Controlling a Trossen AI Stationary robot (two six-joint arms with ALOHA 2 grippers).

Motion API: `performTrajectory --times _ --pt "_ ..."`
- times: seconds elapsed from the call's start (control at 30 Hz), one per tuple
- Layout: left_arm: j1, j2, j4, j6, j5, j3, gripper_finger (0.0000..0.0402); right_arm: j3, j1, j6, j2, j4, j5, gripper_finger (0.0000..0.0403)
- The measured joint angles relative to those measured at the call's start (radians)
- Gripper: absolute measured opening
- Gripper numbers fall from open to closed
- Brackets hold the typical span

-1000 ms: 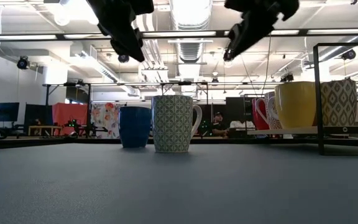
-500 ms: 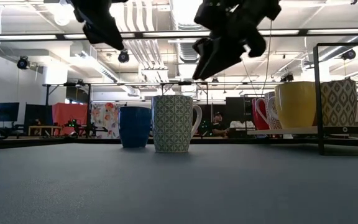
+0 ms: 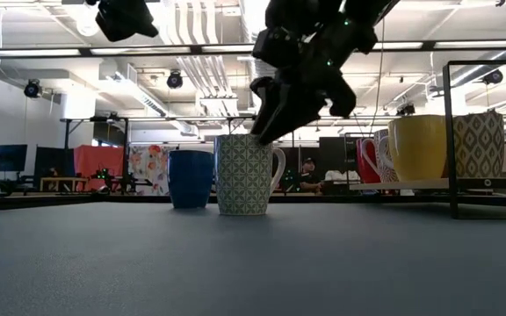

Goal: Place coffee mugs
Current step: Put the gray patterned mug on the shelf

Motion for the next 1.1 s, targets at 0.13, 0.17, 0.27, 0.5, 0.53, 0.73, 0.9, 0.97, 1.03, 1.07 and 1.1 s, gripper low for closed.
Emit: performTrajectory --times 0.13,0.17,0.27,0.5,0.53,0.73,0.9,0.97,1.03,1.07,1.1 --pt "0.0 -0.002 -0.001 0.009 0.0 0.0 0.0102 0.019 0.002 -0.005 0.033 -0.006 0.0 0.0138" --pt "0.0 -0.002 -0.001 0.01 0.0 0.0 0.0102 0.022 0.002 -0.006 0.035 -0.009 0.0 0.0137" --pt "0.0 -0.002 -0.004 0.015 0.0 0.0 0.0102 0.034 0.004 -0.007 0.036 -0.013 0.0 0.0118" --pt "0.0 -0.002 -0.006 0.019 -0.024 0.0 0.0102 0.048 0.004 -0.005 0.04 -0.038 -0.001 0.0022" --pt "0.0 -0.002 -0.006 0.019 -0.024 0.0 0.0102 0.049 0.004 -0.004 0.041 -0.04 -0.004 0.0018" --pt "0.001 -0.002 -0.006 0.02 -0.025 0.0 0.0102 0.055 0.008 0.024 0.038 -0.084 -0.006 0.0013" --pt "0.001 -0.001 -0.007 0.037 -0.026 0.0 0.0102 0.116 0.008 0.106 -0.003 -0.289 0.003 0.0012" --pt "0.001 0.0 -0.007 0.038 -0.026 0.0 0.0102 0.146 0.008 0.141 -0.024 -0.349 0.006 0.0012" --pt "0.001 0.001 -0.007 0.038 -0.026 0.0 0.0102 0.158 0.008 0.195 -0.047 -0.392 0.009 0.0012" --pt "0.001 0.001 -0.007 0.038 -0.026 0.0 0.0102 0.158 0.008 0.225 -0.058 -0.413 0.011 0.0011" --pt "0.001 0.002 -0.007 0.038 -0.026 0.0 0.0102 0.158 0.008 0.258 -0.069 -0.428 0.012 0.0011"
